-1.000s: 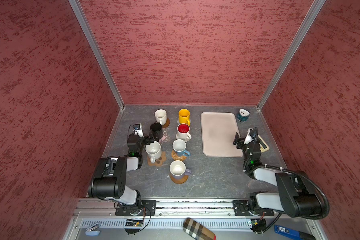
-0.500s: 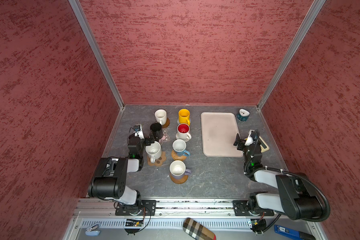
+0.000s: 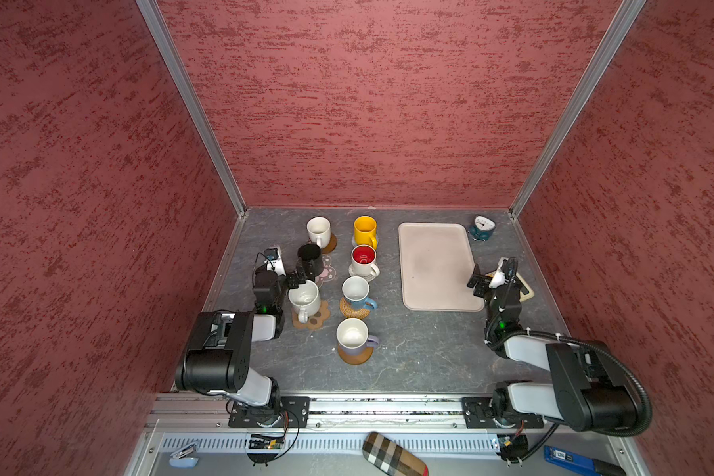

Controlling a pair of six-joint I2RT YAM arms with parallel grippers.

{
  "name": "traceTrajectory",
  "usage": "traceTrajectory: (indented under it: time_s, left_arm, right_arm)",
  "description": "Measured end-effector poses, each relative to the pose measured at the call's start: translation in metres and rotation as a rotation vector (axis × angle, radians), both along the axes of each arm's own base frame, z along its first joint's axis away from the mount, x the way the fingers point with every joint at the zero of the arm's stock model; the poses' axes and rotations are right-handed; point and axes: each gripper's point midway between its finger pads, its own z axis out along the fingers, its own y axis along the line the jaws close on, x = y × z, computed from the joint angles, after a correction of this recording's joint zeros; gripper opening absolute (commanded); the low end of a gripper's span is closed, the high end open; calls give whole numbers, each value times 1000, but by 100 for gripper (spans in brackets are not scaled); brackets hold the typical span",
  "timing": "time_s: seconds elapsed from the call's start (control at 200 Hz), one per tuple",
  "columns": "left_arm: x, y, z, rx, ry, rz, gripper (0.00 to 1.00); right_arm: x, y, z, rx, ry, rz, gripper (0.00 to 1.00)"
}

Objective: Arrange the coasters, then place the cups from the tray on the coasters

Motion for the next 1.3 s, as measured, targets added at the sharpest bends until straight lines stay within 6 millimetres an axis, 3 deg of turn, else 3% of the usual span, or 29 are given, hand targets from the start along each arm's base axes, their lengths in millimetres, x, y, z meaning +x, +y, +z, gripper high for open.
traceTrajectory:
  time_s: [0.561,0.781,0.957,1.132,1.302]
  left_arm:
    - [0,2,-1,-6,2,4,99]
    - [0,2,-1,-6,2,4,100]
    - [0,2,-1,-6,2,4,100]
    - [0,2,-1,-8,2,5,99]
    - [0,2,-1,-8,2,5,99]
  right_arm:
    - [6,-15,-3,-4,-27,-17,99]
    - [-3,-14,-37,-1,17,-1,99]
    - [2,-11,-26,-3,-23,20,99]
    - [20,-9,-12,-2,-44,48,99]
    - [21,-8,-17,1,-24,60,99]
